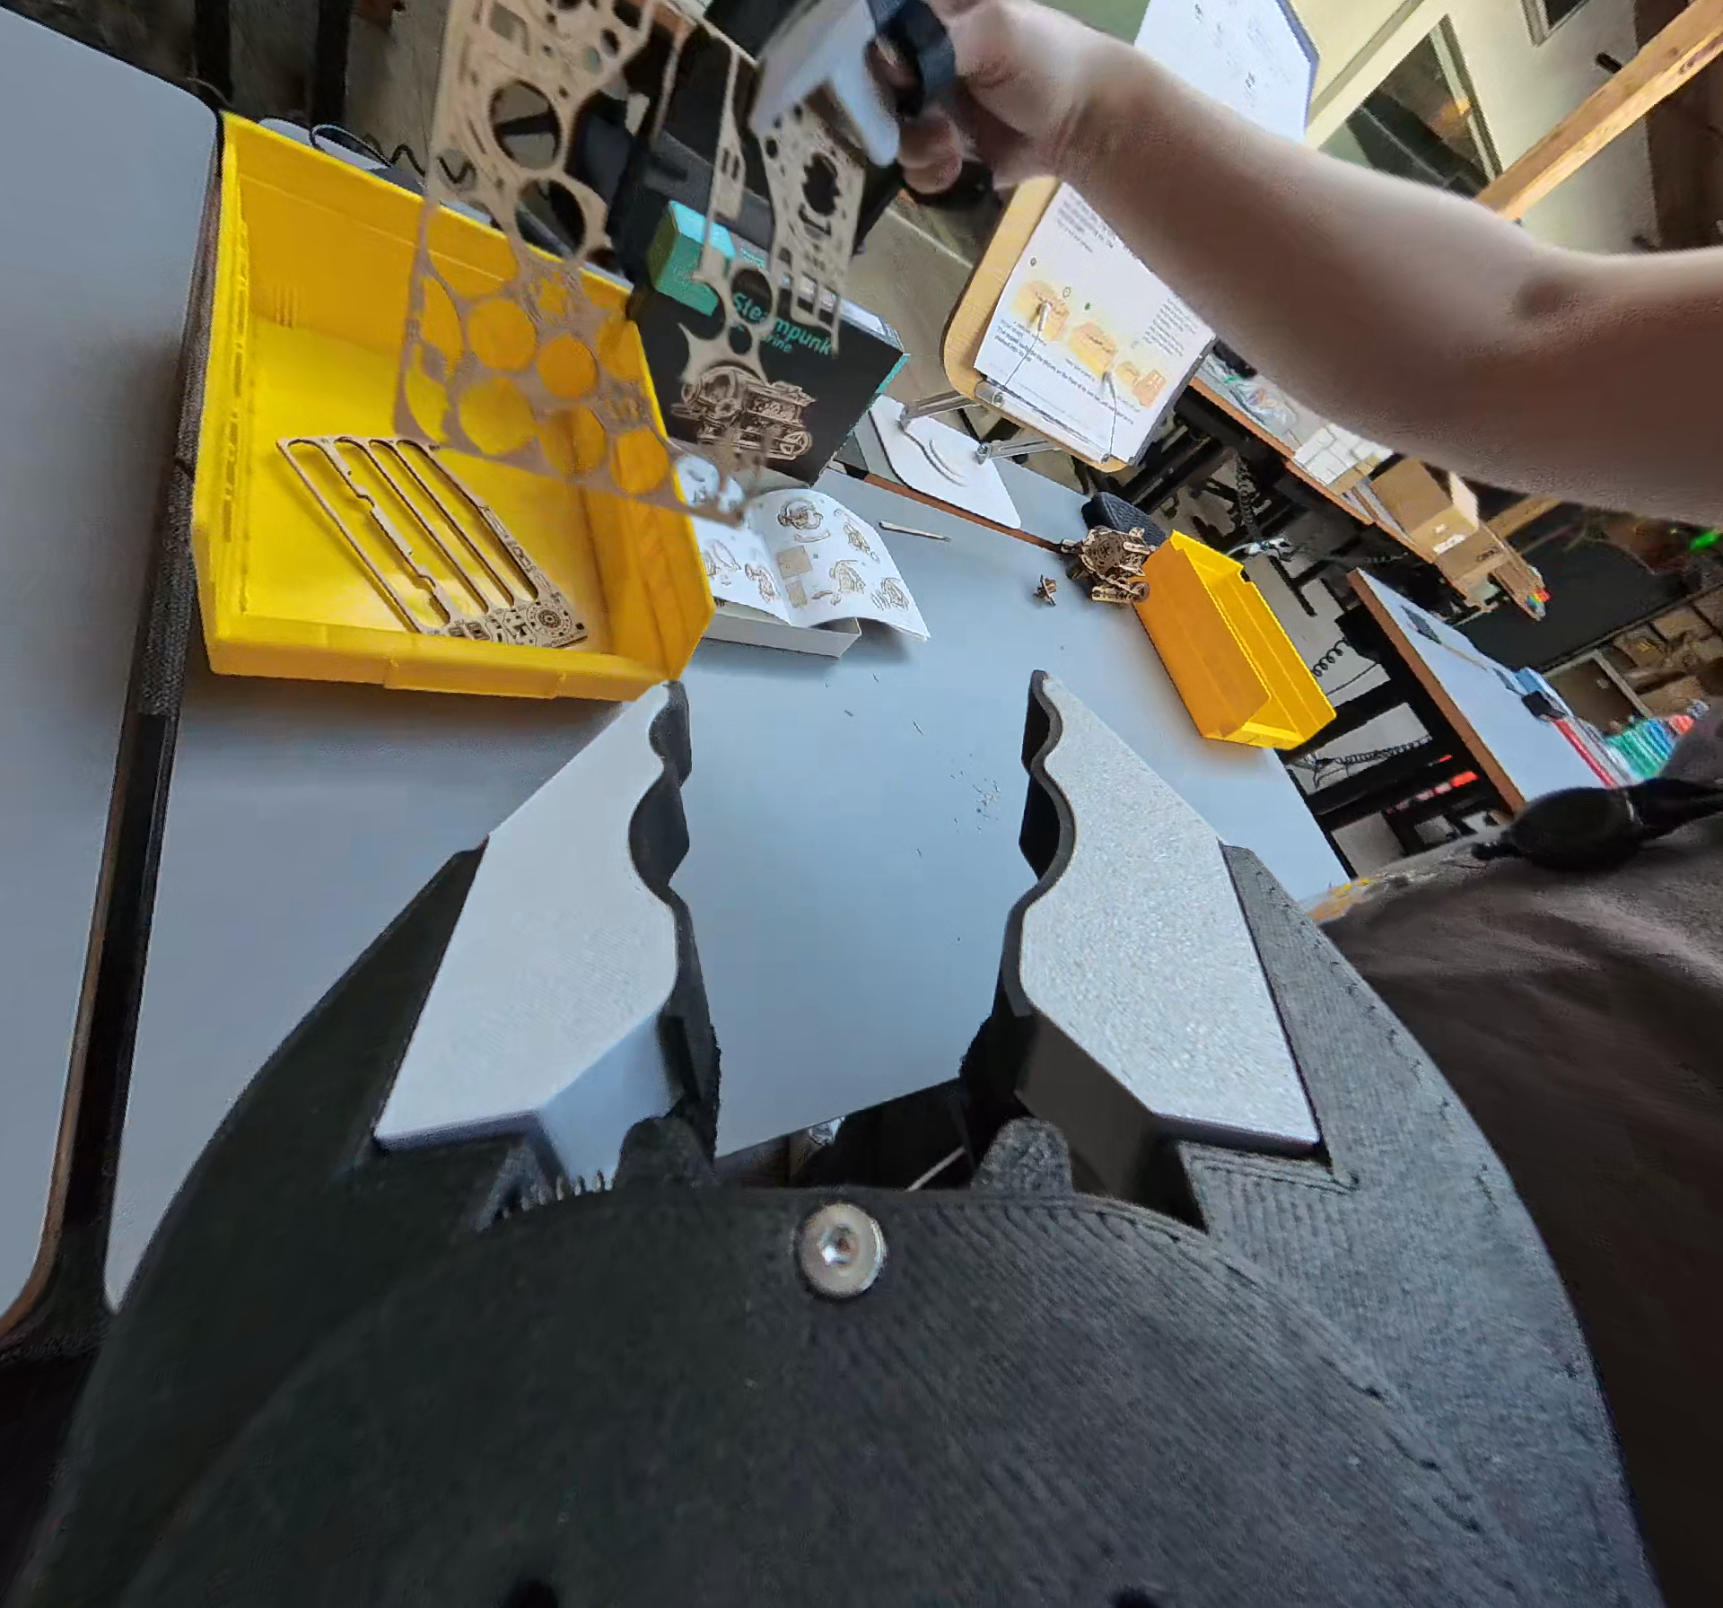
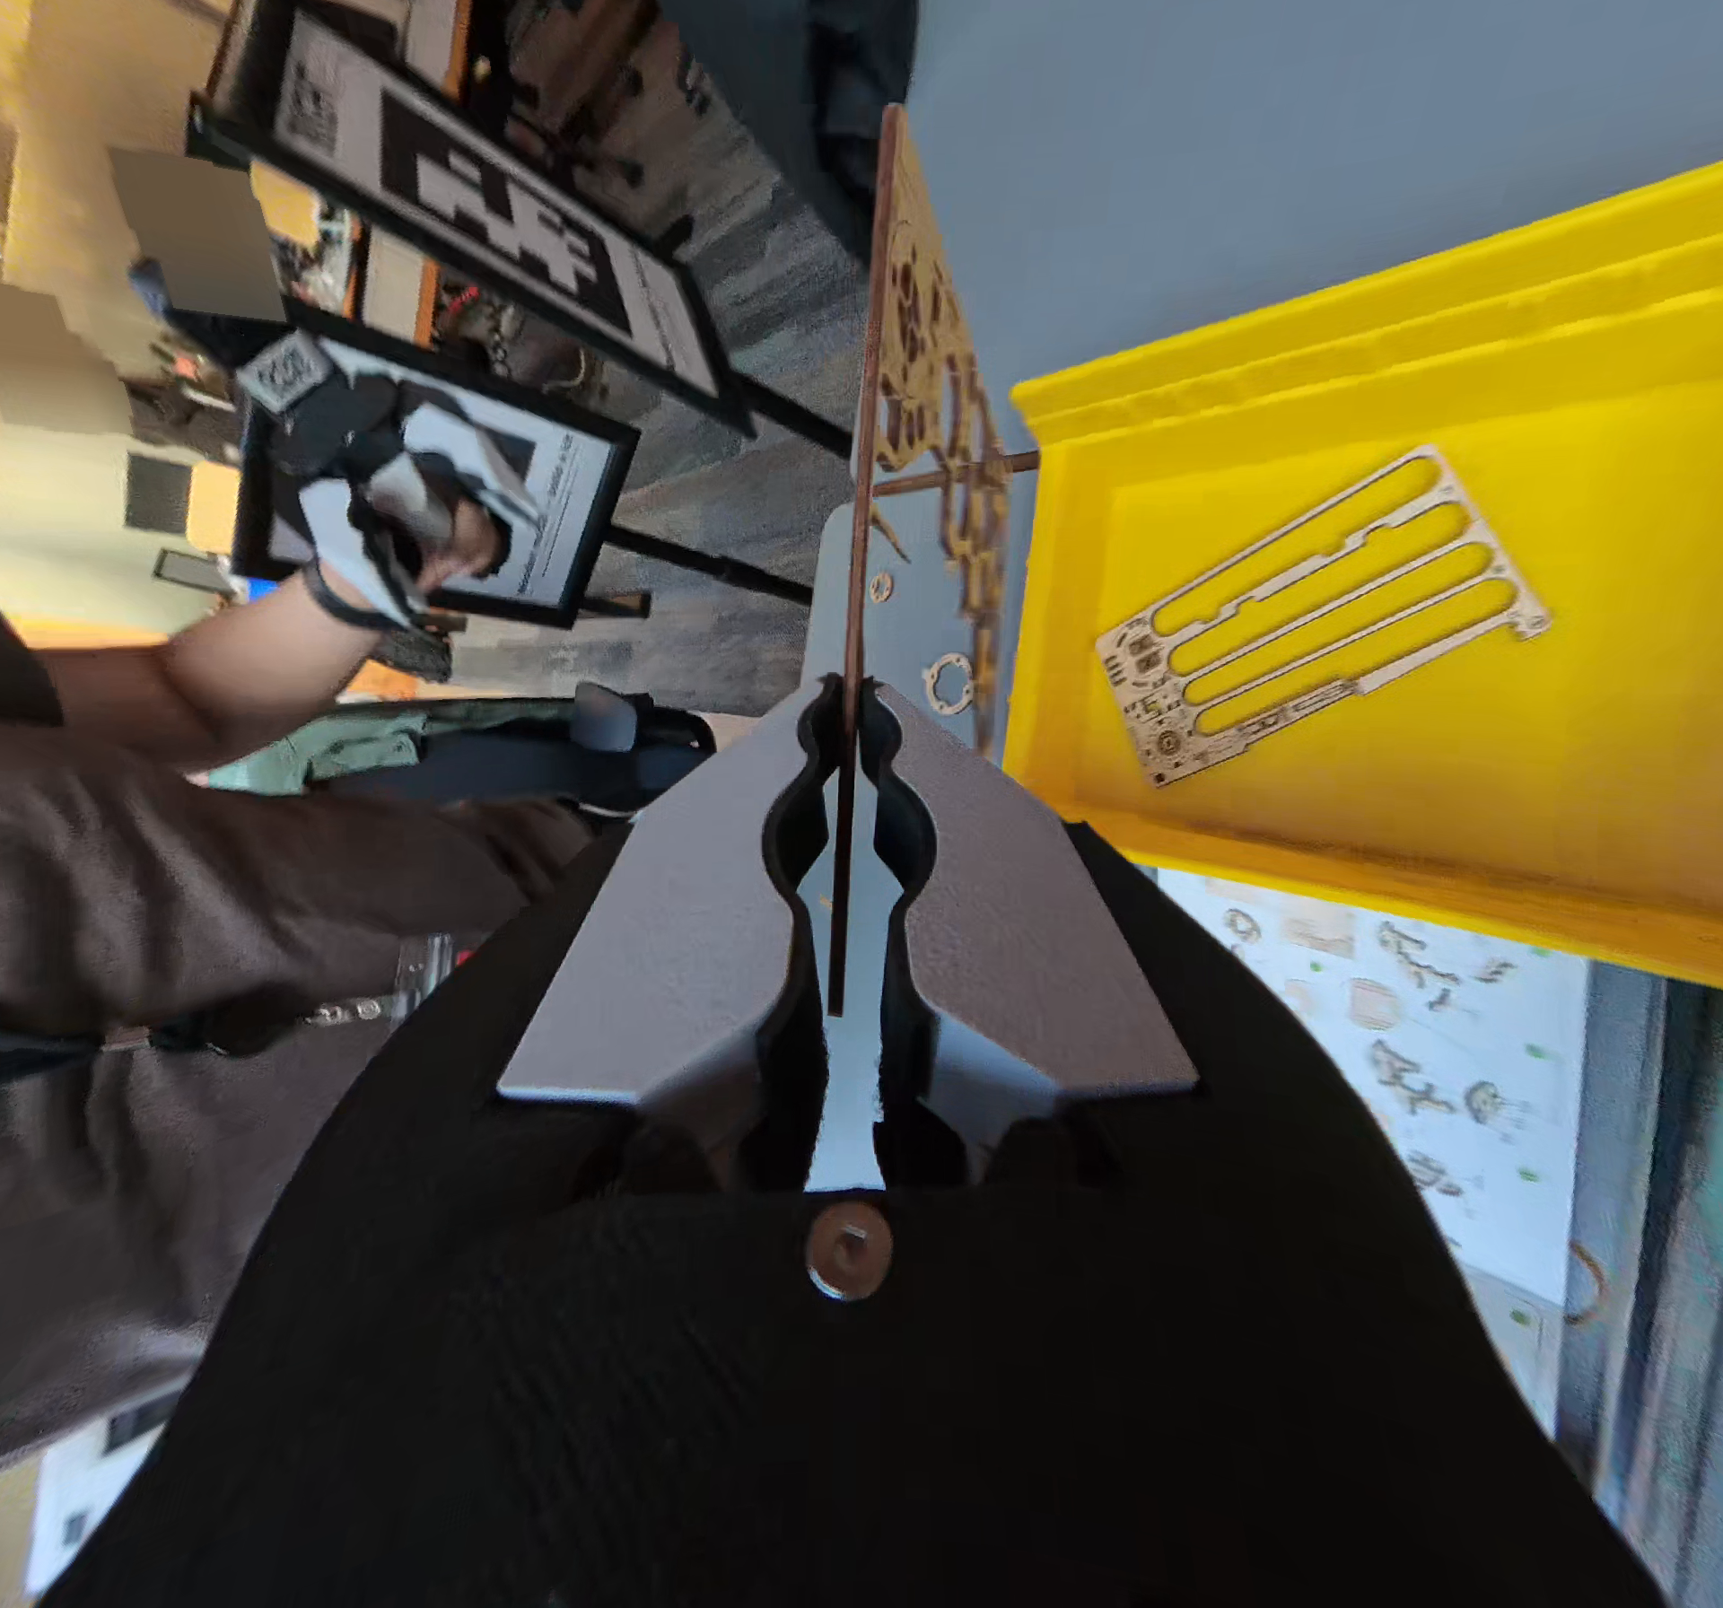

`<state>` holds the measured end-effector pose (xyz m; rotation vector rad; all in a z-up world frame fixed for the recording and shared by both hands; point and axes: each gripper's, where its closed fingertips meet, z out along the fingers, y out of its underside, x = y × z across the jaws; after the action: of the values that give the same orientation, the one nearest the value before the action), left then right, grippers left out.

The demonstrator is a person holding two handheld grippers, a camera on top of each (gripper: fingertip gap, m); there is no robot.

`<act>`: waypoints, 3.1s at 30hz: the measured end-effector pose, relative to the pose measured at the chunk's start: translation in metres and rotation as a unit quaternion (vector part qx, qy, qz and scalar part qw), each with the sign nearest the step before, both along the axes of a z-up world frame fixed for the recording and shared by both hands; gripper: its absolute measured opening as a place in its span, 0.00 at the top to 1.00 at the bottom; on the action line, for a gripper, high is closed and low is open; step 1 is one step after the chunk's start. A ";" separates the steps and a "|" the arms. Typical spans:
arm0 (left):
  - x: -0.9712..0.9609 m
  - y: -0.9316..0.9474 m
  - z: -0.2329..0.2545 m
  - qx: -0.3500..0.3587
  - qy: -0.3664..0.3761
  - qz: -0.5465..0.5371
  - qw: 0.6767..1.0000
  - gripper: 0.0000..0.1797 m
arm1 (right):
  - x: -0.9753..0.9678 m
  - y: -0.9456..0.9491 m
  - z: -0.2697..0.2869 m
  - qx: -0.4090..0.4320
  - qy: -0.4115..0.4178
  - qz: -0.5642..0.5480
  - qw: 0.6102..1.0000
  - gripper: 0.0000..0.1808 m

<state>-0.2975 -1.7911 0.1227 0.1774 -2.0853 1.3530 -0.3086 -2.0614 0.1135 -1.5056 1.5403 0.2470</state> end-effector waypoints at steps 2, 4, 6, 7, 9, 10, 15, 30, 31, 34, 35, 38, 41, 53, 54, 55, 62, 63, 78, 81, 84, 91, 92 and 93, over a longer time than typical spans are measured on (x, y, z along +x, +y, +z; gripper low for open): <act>0.000 0.010 -0.001 0.004 -0.003 0.010 1.000 0.60 | 0.021 -0.022 -0.010 0.008 0.016 -0.026 1.000 0.99; -0.001 0.018 -0.006 0.015 0.000 0.017 1.000 0.60 | 0.036 -0.036 -0.026 0.013 0.033 -0.041 0.999 0.99; -0.002 0.026 -0.010 0.024 0.005 0.024 0.999 0.60 | 0.048 -0.042 -0.037 0.031 0.044 -0.049 0.997 0.99; -0.003 0.029 -0.012 0.027 0.010 0.027 0.999 0.60 | 0.051 -0.044 -0.044 0.039 0.050 -0.050 0.997 0.99; -0.003 0.035 -0.014 0.031 0.020 0.031 0.999 0.61 | 0.055 -0.041 -0.057 0.070 0.064 -0.047 0.994 0.99; -0.002 0.037 -0.015 0.034 0.022 0.033 0.999 0.61 | 0.055 -0.041 -0.066 0.079 0.076 -0.047 0.993 0.99; 0.001 0.040 -0.023 0.045 0.026 0.035 0.998 0.61 | 0.046 -0.033 -0.109 0.075 0.127 -0.026 0.989 0.99; -0.006 0.030 -0.050 0.072 0.049 0.016 0.996 0.61 | 0.052 -0.057 -0.185 -0.069 0.255 -0.035 0.964 0.96; -0.008 0.030 -0.049 0.069 0.052 0.015 0.996 0.61 | 0.050 -0.058 -0.188 -0.078 0.266 -0.031 0.960 0.95; -0.013 0.028 -0.049 0.067 0.055 0.010 0.996 0.61 | 0.048 -0.065 -0.194 -0.116 0.269 -0.027 0.956 0.92; -0.013 0.026 -0.048 0.067 0.055 0.008 0.996 0.61 | 0.048 -0.068 -0.195 -0.129 0.265 -0.028 0.955 0.91; -0.014 0.025 -0.052 0.074 0.051 0.006 0.996 0.61 | 0.051 -0.073 -0.195 -0.169 0.246 -0.023 0.954 0.86; -0.014 0.022 -0.053 0.071 0.051 0.003 0.996 0.61 | 0.054 -0.080 -0.198 -0.224 0.223 -0.022 0.948 0.83; 0.002 0.012 -0.060 0.044 -0.001 0.054 0.998 0.60 | 0.097 0.058 -0.063 -0.388 -0.278 -0.089 0.874 0.69; 0.001 0.013 -0.060 0.041 -0.006 0.056 0.998 0.60 | 0.086 0.099 -0.061 -0.352 -0.307 -0.079 0.881 0.66; 0.000 0.014 -0.061 0.040 -0.008 0.056 0.998 0.61 | 0.073 0.137 -0.071 -0.313 -0.301 -0.066 0.898 0.62; -0.016 0.021 -0.064 0.042 -0.001 0.022 0.999 0.61 | 0.018 0.233 -0.223 -0.410 -0.180 0.061 0.892 0.64; -0.019 0.023 -0.063 0.041 0.000 0.017 0.999 0.61 | 0.017 0.232 -0.234 -0.410 -0.165 0.070 0.895 0.64; -0.027 0.035 -0.064 0.033 -0.025 -0.001 0.999 0.60 | 0.008 0.201 -0.268 -0.391 -0.036 0.102 0.914 0.78; -0.027 0.036 -0.064 0.032 -0.027 -0.001 0.999 0.61 | 0.013 0.201 -0.239 -0.384 -0.066 0.068 0.918 0.78; -0.027 0.040 -0.066 0.035 -0.037 -0.001 0.999 0.60 | 0.036 0.178 -0.147 -0.382 -0.143 -0.022 0.913 0.78; -0.033 0.041 -0.073 0.039 -0.026 -0.009 0.999 0.61 | 0.053 0.023 -0.176 -0.356 0.081 -0.060 0.929 0.78; -0.034 0.040 -0.073 0.039 -0.025 -0.010 0.999 0.60 | 0.055 0.017 -0.191 -0.358 0.094 -0.038 0.928 0.78; -0.036 0.039 -0.072 0.038 -0.027 -0.010 0.999 0.60 | 0.054 0.008 -0.205 -0.377 0.108 -0.022 0.920 0.78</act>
<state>-0.3333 -1.7522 0.0508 0.1526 -2.1791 1.2803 -0.2545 -2.0538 -0.0912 -2.0769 1.9704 -0.2550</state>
